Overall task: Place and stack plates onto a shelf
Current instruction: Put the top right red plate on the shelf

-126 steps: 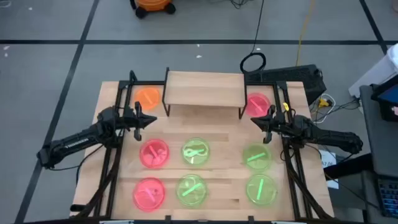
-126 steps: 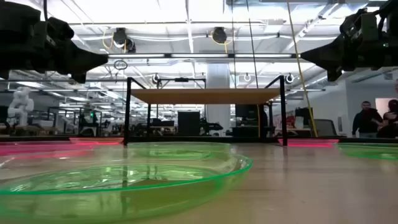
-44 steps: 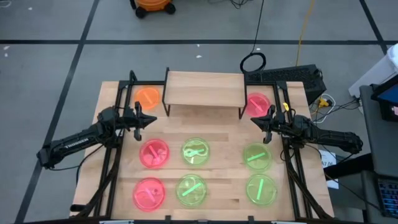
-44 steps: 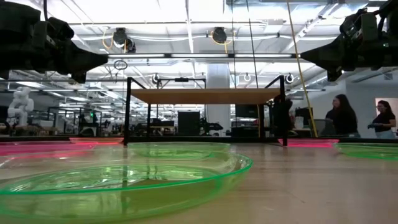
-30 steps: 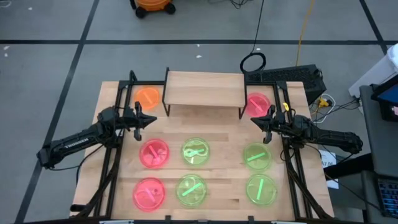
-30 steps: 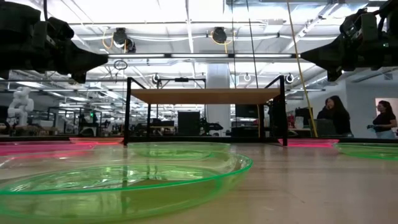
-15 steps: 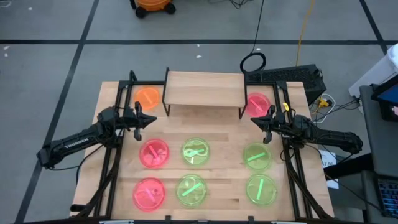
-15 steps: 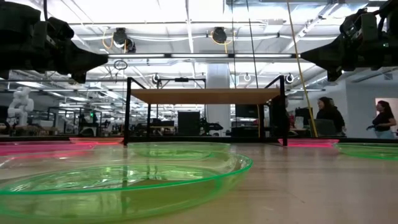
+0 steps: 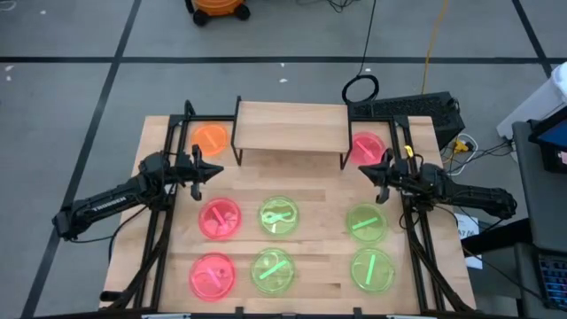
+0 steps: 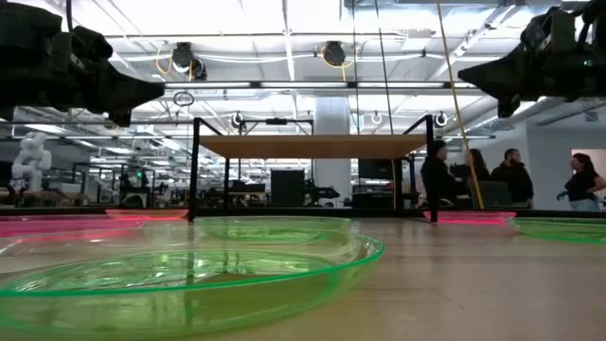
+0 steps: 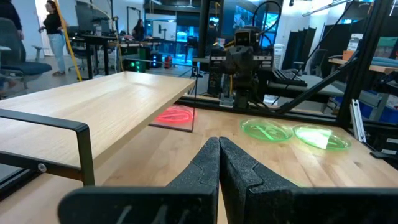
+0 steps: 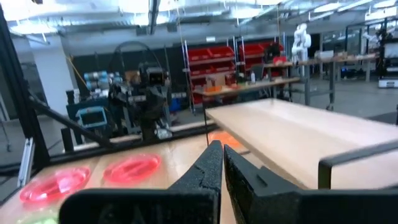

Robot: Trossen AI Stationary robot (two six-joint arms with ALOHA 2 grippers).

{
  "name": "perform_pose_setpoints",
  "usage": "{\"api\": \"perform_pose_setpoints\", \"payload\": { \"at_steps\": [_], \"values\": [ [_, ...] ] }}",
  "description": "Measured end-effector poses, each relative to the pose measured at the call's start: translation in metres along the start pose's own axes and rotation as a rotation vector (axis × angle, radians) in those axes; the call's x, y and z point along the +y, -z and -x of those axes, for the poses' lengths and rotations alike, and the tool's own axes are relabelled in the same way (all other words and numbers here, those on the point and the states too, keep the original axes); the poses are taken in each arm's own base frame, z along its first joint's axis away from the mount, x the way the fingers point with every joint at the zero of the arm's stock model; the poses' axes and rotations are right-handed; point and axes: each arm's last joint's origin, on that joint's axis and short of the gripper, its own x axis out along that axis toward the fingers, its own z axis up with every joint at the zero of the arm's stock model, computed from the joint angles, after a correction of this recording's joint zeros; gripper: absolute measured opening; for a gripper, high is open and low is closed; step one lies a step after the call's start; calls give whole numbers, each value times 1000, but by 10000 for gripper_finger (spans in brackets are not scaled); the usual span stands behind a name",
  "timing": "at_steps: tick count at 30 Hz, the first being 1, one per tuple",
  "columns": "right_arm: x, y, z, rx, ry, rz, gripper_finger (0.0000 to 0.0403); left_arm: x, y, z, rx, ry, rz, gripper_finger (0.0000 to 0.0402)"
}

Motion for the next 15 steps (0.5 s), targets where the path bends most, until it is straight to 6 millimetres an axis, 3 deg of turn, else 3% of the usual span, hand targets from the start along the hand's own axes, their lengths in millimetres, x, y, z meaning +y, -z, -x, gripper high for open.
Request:
{"api": "perform_pose_setpoints", "payload": {
  "at_steps": [9,15],
  "values": [
    [1,-15,1,-158,17,20,4,0,0,0,0,0,0,4],
    [-1,-9,-2,-77,58,67,4,0,0,0,-2,0,-1,4]
  ]
}}
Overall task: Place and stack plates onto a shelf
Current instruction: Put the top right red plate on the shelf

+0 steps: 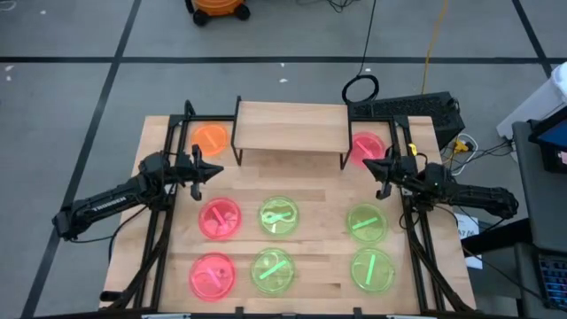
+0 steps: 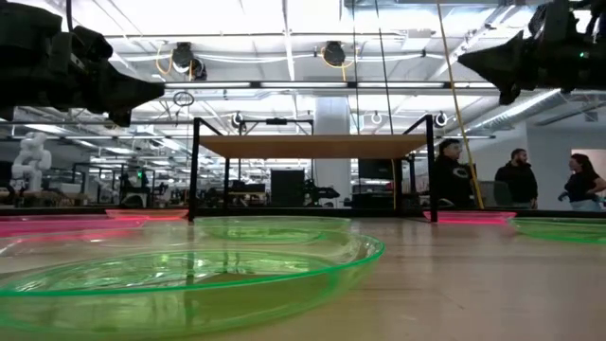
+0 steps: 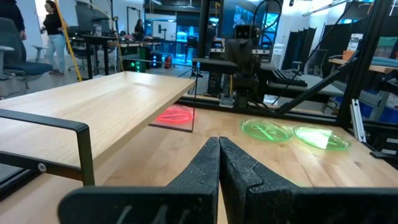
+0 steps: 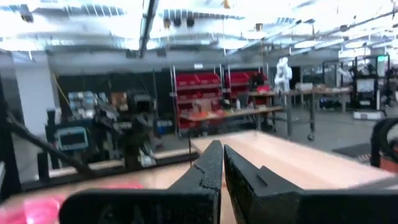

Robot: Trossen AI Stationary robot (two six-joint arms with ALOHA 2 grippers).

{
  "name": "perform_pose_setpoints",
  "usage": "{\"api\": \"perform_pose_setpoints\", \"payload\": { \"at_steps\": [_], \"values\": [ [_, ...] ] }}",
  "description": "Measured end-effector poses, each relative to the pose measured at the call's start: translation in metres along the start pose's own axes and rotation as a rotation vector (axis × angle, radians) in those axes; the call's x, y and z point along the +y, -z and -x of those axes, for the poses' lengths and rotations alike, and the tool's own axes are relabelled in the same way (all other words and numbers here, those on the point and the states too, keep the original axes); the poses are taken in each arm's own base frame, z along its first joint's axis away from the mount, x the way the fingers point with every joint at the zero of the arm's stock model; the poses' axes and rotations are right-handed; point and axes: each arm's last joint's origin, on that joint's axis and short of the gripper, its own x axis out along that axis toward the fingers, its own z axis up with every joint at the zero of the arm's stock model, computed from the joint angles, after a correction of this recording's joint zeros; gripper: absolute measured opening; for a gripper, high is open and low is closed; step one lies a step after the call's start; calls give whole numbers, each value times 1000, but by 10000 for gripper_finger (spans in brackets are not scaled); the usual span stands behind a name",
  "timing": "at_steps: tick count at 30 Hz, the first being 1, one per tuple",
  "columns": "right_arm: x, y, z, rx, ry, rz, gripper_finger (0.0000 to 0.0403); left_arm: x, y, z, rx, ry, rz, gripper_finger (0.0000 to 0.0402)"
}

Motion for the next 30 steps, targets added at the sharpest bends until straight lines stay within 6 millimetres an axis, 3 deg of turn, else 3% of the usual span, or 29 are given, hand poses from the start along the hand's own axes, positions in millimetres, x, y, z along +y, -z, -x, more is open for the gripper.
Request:
{"api": "perform_pose_setpoints", "payload": {
  "at_steps": [3,10,23,30],
  "values": [
    [-1,9,-3,106,57,36,4,0,0,0,-3,0,-1,4],
    [-1,1,-15,275,146,162,20,0,0,0,-3,0,-2,4],
    [4,-43,-38,377,154,297,127,0,0,0,-4,1,-2,4],
    [2,-23,-35,586,181,245,136,0,0,0,-4,1,-2,4]
  ]
}}
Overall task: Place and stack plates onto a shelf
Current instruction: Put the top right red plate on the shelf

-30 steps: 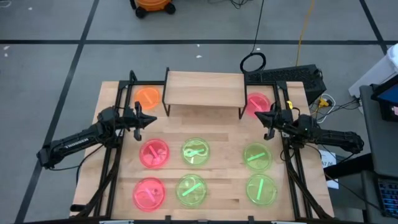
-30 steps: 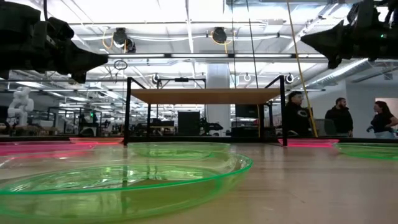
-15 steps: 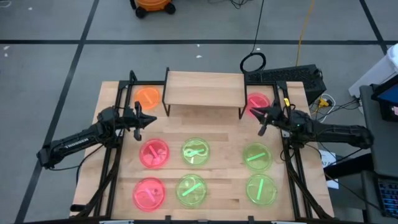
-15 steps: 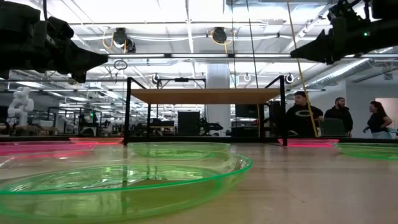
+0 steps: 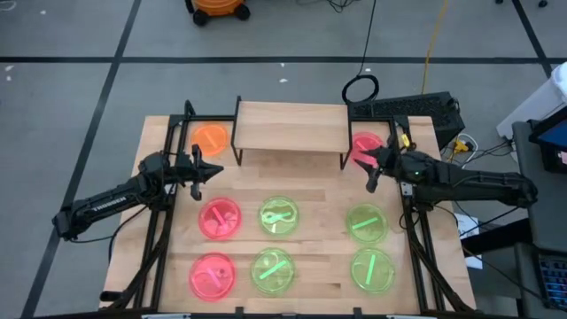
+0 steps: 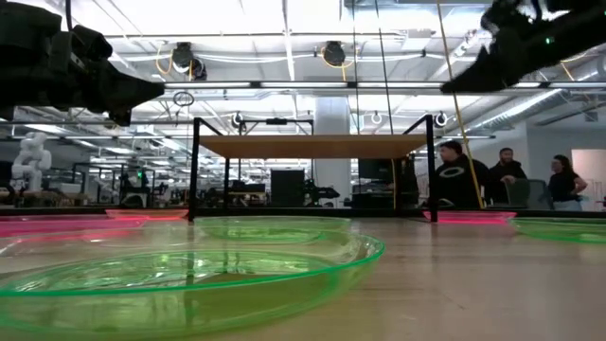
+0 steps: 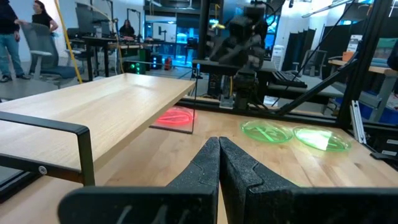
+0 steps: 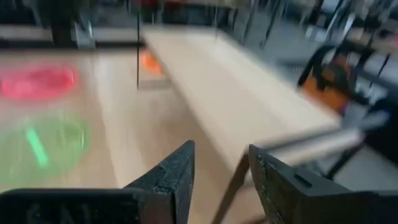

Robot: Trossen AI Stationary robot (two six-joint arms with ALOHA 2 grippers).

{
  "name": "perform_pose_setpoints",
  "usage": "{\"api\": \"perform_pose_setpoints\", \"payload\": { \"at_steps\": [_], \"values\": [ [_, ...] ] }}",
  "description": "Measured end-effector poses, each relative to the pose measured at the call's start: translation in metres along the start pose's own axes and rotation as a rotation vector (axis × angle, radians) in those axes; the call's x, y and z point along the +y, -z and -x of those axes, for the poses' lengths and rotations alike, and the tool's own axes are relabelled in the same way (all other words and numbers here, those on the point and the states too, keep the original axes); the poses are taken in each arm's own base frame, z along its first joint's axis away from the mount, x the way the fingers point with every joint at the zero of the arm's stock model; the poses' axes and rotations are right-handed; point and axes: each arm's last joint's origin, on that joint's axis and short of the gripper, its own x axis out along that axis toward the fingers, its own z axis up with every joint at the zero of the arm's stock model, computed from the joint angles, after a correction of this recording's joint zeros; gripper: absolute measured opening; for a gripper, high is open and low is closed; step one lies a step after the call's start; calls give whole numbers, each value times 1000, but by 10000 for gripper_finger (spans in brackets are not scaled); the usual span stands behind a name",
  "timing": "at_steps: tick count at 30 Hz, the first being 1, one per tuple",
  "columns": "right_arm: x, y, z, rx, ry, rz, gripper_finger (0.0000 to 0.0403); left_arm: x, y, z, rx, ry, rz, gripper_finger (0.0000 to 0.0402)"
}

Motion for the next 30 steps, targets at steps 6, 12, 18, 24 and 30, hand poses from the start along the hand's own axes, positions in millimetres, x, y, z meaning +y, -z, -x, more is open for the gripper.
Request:
{"api": "perform_pose_setpoints", "payload": {
  "at_steps": [6,12,18,24,30],
  "values": [
    [6,35,-12,185,6,70,136,0,0,0,0,-1,0,4],
    [11,60,-27,223,76,67,145,0,0,0,0,0,0,4],
    [10,93,-31,322,225,106,160,0,0,0,0,-1,0,4],
    [9,88,-34,330,243,102,177,0,0,0,0,0,0,4],
    [11,78,-40,353,179,35,185,0,0,0,0,0,0,4]
  ]
}}
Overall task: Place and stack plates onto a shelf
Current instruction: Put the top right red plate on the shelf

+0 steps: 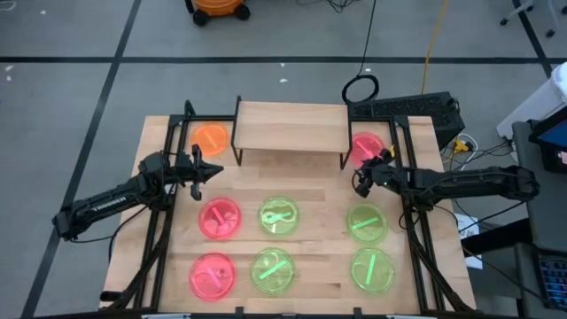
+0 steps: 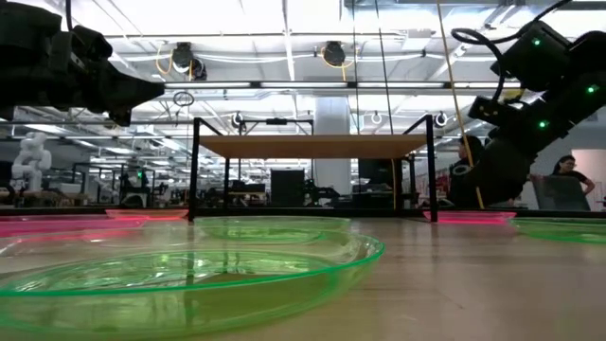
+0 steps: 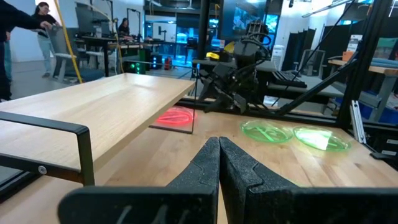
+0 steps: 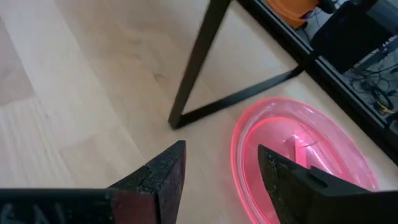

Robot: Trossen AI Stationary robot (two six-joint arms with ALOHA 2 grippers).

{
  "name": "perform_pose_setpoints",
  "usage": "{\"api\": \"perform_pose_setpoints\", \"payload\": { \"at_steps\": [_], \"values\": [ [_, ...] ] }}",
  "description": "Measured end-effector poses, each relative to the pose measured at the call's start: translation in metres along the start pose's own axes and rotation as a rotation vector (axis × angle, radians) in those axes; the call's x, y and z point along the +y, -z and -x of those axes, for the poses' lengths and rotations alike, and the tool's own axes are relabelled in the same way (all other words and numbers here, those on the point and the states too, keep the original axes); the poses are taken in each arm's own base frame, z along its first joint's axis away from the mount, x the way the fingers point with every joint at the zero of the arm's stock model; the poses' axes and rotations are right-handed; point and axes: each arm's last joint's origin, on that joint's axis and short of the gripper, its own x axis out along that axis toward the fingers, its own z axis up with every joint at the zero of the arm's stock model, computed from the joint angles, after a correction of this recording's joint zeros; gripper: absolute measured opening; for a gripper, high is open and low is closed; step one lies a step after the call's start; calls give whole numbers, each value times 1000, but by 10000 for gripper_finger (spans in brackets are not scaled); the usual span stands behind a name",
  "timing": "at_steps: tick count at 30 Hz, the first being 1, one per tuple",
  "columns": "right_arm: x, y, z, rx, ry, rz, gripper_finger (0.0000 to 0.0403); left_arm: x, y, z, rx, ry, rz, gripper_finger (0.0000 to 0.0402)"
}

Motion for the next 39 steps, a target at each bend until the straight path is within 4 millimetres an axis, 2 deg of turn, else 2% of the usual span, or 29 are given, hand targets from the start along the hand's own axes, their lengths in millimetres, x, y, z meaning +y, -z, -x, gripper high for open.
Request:
{"api": "perform_pose_setpoints", "payload": {
  "at_steps": [5,16,33,39],
  "values": [
    [0,-6,-3,105,62,68,185,0,0,0,0,0,0,4],
    [-1,-4,-19,237,108,69,185,0,0,0,0,0,0,4],
    [-7,3,-38,345,169,49,184,0,0,0,0,0,0,4],
    [-8,5,-44,370,182,45,151,0,0,0,0,0,0,4]
  ]
}}
